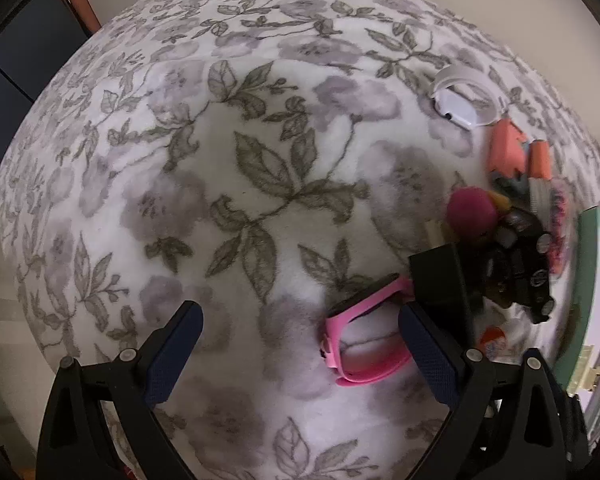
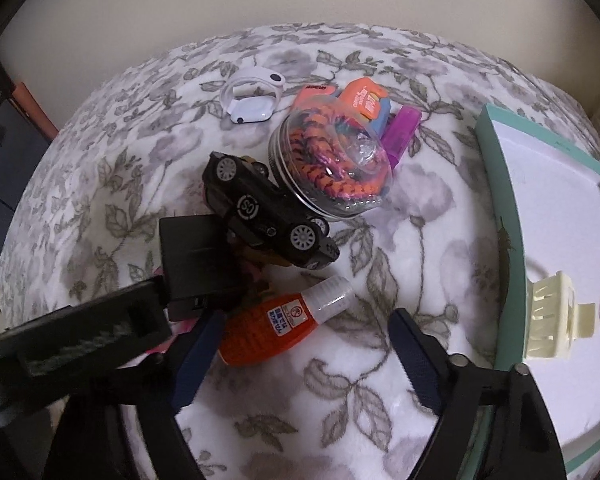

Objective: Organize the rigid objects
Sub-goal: 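Grasp the red glue bottle with the right tool while the left tool grasps the pink watch band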

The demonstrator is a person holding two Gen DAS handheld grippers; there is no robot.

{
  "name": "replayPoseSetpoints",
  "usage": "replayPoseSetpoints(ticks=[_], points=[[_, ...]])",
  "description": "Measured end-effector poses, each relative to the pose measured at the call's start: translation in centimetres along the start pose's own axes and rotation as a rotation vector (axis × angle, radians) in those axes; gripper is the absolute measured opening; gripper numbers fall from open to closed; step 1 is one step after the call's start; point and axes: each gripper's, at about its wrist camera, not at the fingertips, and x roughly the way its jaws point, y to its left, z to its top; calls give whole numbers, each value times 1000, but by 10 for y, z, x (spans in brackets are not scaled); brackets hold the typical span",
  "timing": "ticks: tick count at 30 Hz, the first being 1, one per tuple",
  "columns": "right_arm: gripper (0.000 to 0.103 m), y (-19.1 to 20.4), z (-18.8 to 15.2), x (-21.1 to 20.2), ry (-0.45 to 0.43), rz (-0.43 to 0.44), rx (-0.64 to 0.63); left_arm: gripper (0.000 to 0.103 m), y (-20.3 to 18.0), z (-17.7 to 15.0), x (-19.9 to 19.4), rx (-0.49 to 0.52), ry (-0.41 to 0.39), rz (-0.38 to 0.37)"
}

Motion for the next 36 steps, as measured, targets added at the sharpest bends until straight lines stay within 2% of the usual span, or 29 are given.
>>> replayPoseSetpoints(ticks=[5, 10, 16, 31, 36], points=[[78, -6, 1, -4, -3, -10, 28, 98, 4, 0, 1, -12, -6, 31], [72, -6, 2, -4, -3, 15, 34, 98, 4, 1, 2, -24, 5, 25], [71, 4, 2, 2, 6, 47, 11, 98, 8, 0, 4, -31, 9, 27], [72, 25, 1, 14, 11, -24, -103, 98, 9, 3, 12, -41, 34, 22], [70, 25, 0, 14, 16, -12, -97, 98, 14, 1, 13, -64, 42, 4]])
